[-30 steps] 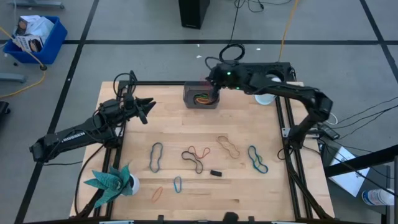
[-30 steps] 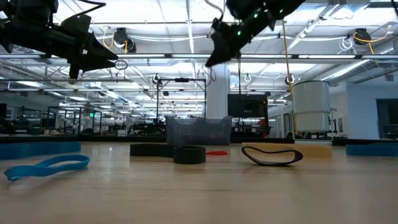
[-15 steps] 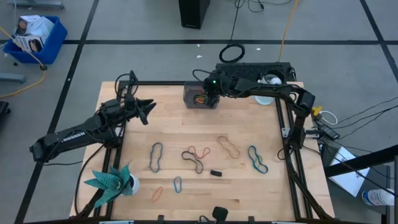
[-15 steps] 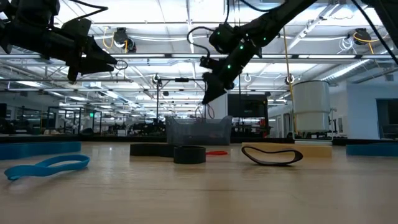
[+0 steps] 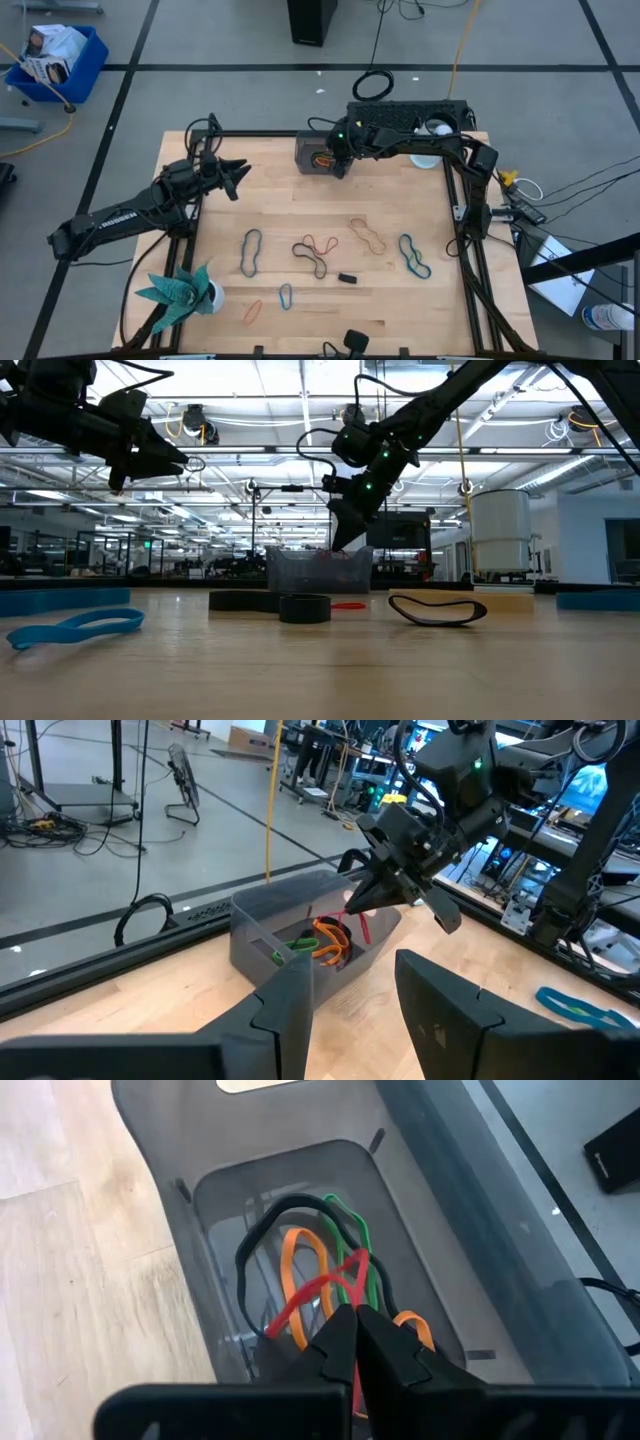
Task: Pick and place rubber bands into bin
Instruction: Put the top red rubber band into the black bin
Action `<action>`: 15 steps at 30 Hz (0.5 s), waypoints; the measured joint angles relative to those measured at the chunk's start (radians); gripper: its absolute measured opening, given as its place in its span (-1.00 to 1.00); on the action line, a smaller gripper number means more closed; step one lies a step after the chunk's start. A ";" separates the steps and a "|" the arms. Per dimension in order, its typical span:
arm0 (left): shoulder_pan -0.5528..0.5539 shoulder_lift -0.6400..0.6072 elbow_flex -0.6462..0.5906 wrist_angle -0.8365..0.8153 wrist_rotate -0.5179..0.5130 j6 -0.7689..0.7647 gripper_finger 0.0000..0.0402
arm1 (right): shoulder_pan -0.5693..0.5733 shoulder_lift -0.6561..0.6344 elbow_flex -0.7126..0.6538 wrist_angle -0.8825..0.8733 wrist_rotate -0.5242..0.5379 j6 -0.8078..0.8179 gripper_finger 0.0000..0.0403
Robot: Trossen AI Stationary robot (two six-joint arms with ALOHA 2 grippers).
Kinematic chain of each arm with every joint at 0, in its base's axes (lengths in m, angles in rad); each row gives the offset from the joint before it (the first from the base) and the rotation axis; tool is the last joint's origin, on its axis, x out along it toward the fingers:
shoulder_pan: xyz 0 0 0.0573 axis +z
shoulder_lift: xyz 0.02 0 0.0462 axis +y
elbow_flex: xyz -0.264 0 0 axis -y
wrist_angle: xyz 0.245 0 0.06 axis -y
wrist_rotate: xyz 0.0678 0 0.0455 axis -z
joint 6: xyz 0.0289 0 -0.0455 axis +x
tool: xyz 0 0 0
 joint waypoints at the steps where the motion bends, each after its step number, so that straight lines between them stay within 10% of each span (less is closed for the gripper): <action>1: 0.000 0.000 0.000 0.000 0.000 0.000 -0.26 | 0.000 0.000 0.000 0.000 0.000 0.000 -1.00; 15: 0.000 0.000 0.000 0.000 0.000 0.000 -0.25 | 0.000 0.000 0.000 0.013 0.000 -0.019 -0.96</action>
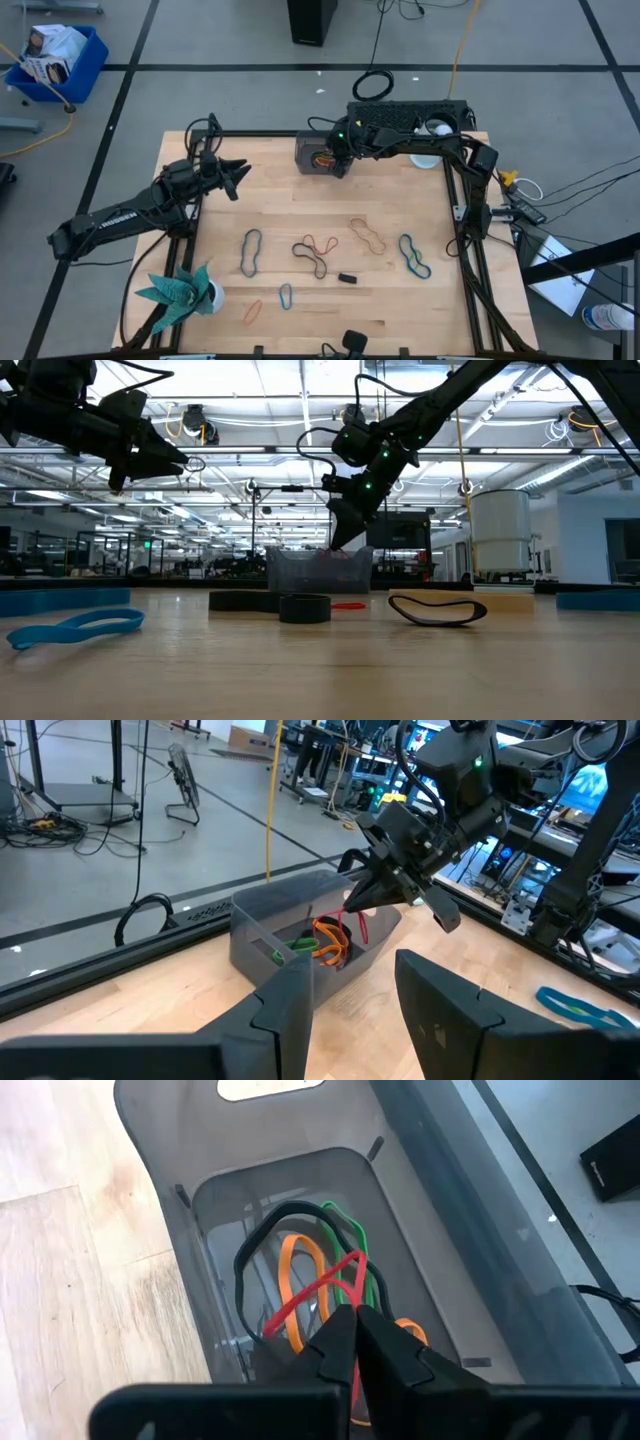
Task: Pick and place rubber bands into bin
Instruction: Put the top red rubber band into the black bin, then put the brown rubber band into the black bin
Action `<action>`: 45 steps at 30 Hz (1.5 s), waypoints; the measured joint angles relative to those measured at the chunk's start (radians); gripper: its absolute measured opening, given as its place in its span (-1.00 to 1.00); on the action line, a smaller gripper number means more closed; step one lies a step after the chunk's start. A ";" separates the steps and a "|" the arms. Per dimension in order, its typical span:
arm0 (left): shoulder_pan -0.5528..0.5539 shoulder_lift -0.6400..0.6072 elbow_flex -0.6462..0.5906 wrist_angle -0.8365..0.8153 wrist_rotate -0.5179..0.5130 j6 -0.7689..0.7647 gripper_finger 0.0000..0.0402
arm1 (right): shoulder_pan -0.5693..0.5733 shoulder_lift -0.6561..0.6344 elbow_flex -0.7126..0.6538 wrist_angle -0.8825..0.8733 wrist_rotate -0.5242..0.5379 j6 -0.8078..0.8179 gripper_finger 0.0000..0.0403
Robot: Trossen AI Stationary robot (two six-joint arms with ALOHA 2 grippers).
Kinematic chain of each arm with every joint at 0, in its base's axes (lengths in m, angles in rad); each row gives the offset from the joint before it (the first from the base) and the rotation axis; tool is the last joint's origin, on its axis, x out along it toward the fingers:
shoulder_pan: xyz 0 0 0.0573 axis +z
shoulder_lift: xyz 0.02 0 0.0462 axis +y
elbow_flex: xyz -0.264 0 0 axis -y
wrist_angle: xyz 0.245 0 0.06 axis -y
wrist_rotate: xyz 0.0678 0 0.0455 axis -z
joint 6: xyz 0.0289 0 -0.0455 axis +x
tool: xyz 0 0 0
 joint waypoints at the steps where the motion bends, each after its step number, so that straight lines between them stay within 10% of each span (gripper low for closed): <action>1: 0.000 0.000 0.000 0.000 0.000 0.000 -0.26 | 0.000 0.000 0.000 0.001 0.000 -0.001 -0.95; 18: 0.000 0.000 0.000 0.000 0.000 0.000 -0.25 | 0.008 -0.031 -0.001 -0.012 0.000 -0.003 -0.56; 45: 0.000 0.000 0.000 0.004 0.000 0.001 -0.26 | 0.264 -0.587 -0.005 -0.450 -0.003 -0.213 -0.61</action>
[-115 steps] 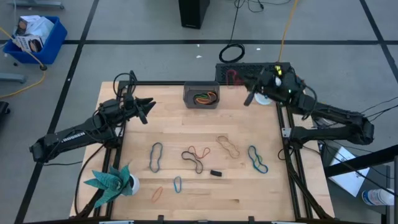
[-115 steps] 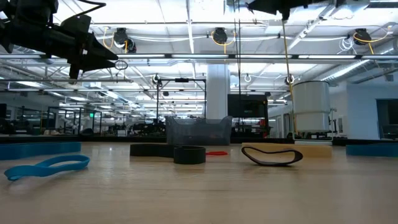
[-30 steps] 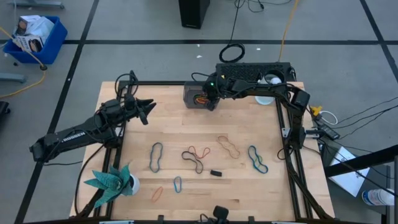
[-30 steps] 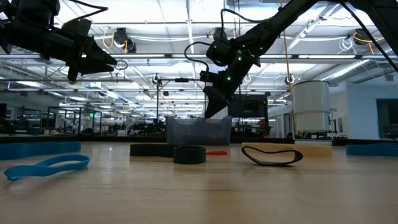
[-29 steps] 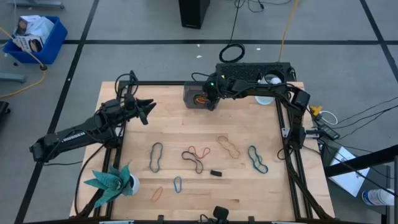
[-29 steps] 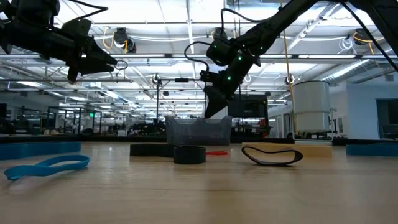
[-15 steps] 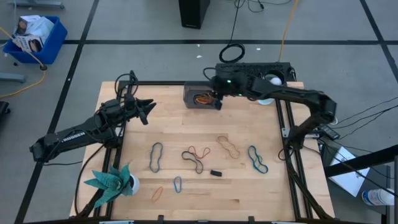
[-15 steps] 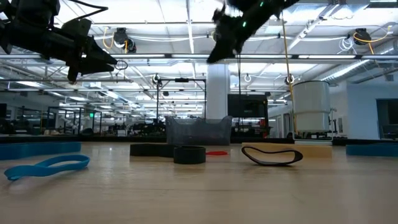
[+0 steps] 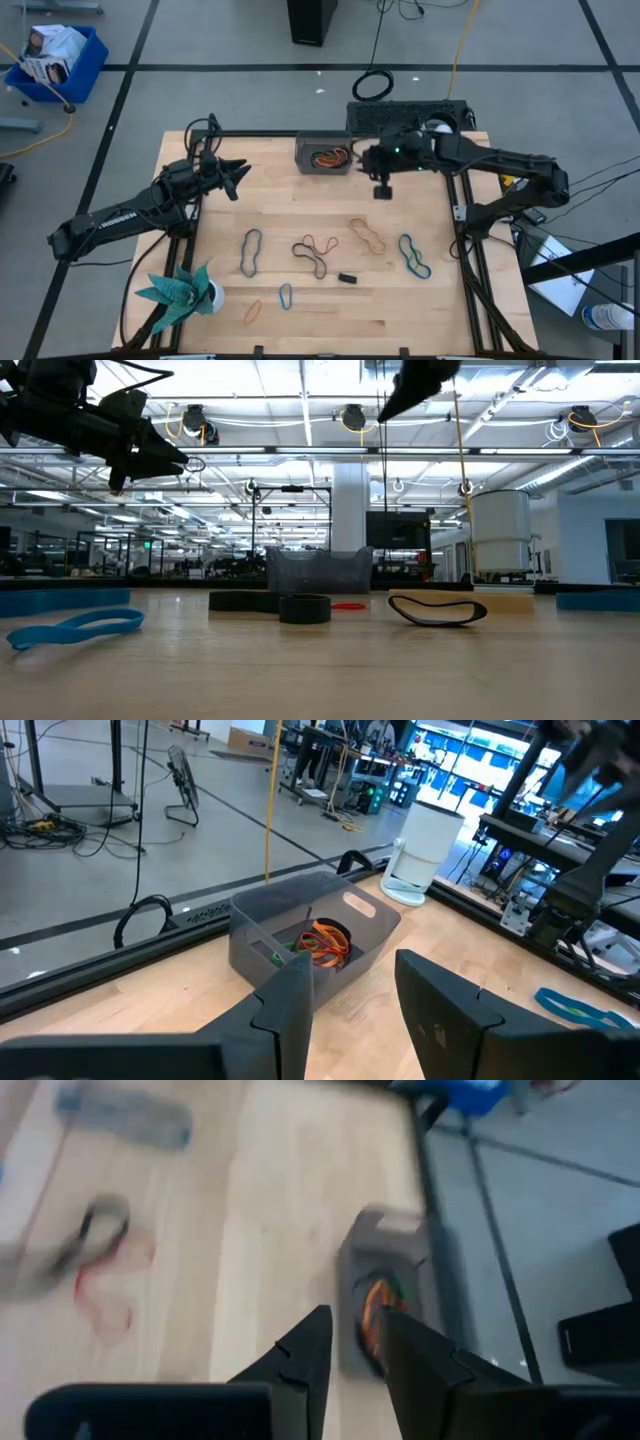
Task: Pick and place rubber bands into bin
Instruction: Put the brown rubber band into the black bin
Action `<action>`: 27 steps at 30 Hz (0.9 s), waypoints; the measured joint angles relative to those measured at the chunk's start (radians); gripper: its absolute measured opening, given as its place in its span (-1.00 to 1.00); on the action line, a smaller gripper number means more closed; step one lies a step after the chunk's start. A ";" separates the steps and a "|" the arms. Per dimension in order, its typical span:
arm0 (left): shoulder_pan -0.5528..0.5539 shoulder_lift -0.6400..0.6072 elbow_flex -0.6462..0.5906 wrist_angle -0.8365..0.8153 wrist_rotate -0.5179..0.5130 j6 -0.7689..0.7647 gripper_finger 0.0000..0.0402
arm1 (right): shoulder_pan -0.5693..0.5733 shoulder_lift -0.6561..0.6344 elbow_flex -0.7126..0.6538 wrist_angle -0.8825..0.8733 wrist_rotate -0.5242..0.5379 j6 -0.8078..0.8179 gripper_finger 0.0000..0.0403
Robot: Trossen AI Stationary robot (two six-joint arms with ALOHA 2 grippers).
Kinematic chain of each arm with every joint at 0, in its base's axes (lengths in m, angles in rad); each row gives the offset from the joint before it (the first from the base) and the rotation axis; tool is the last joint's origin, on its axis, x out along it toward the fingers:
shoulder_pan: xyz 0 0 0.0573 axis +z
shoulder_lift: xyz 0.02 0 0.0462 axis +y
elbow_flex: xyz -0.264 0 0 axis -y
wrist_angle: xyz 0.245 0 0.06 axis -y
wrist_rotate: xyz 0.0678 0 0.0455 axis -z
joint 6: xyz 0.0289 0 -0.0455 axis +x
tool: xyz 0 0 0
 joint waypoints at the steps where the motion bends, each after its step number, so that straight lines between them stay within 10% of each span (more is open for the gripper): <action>1: 0.000 0.000 0.000 0.000 0.000 0.000 -0.25 | 0.011 0.004 -0.004 -0.019 0.000 -0.017 -0.61; 27: 0.000 0.000 0.000 0.000 0.000 0.003 -0.25 | 0.100 0.009 -0.744 0.692 0.008 0.178 -0.49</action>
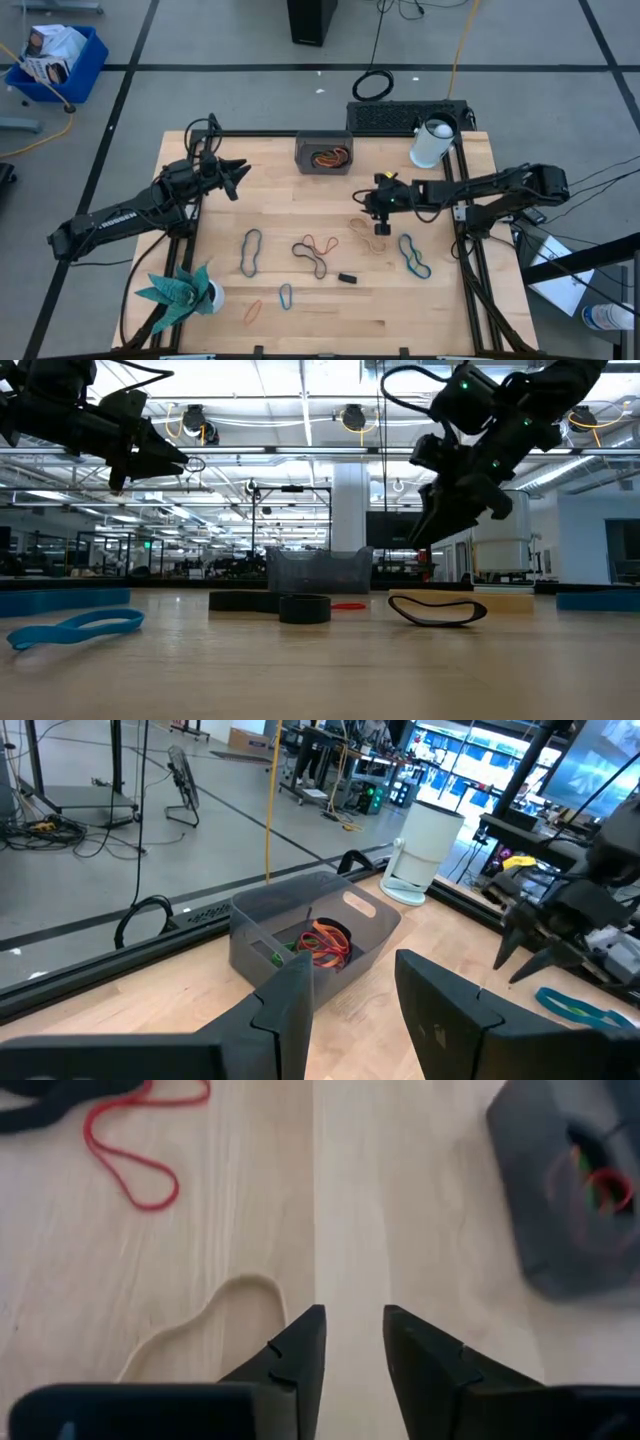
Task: Pick and place rubber bands into bin
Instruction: Put the brown rubber band into the black bin
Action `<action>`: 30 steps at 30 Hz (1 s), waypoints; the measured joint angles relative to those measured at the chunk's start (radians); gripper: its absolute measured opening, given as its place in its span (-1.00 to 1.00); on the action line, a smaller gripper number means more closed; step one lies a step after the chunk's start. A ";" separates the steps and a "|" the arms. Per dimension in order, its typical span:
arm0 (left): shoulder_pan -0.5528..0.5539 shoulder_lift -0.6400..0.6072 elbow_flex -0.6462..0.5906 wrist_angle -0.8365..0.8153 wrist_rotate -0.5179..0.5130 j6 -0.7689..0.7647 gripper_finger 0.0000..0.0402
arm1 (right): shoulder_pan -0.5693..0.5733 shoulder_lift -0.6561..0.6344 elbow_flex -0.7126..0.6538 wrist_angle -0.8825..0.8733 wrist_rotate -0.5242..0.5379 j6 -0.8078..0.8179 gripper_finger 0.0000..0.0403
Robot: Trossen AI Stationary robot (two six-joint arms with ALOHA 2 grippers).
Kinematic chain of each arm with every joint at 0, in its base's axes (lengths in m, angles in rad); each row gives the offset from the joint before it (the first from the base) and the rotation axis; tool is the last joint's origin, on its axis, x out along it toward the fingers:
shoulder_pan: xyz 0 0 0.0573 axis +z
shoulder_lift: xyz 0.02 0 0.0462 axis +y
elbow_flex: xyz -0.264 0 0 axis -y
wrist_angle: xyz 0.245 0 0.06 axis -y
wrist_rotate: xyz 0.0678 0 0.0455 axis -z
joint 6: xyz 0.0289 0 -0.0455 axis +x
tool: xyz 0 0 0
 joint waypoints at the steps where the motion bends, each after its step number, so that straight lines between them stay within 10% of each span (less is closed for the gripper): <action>1: 0.000 0.000 0.000 0.000 0.000 0.000 -0.26 | 0.000 0.000 -0.005 -0.001 0.000 0.014 -0.47; 14: 0.000 0.000 0.000 0.000 0.000 -0.002 -0.26 | 0.013 0.000 -0.006 0.001 -0.006 0.104 -0.06; 30: 0.000 0.000 0.000 0.000 0.000 0.005 -0.25 | 0.029 0.012 -0.005 0.003 -0.004 0.125 -0.10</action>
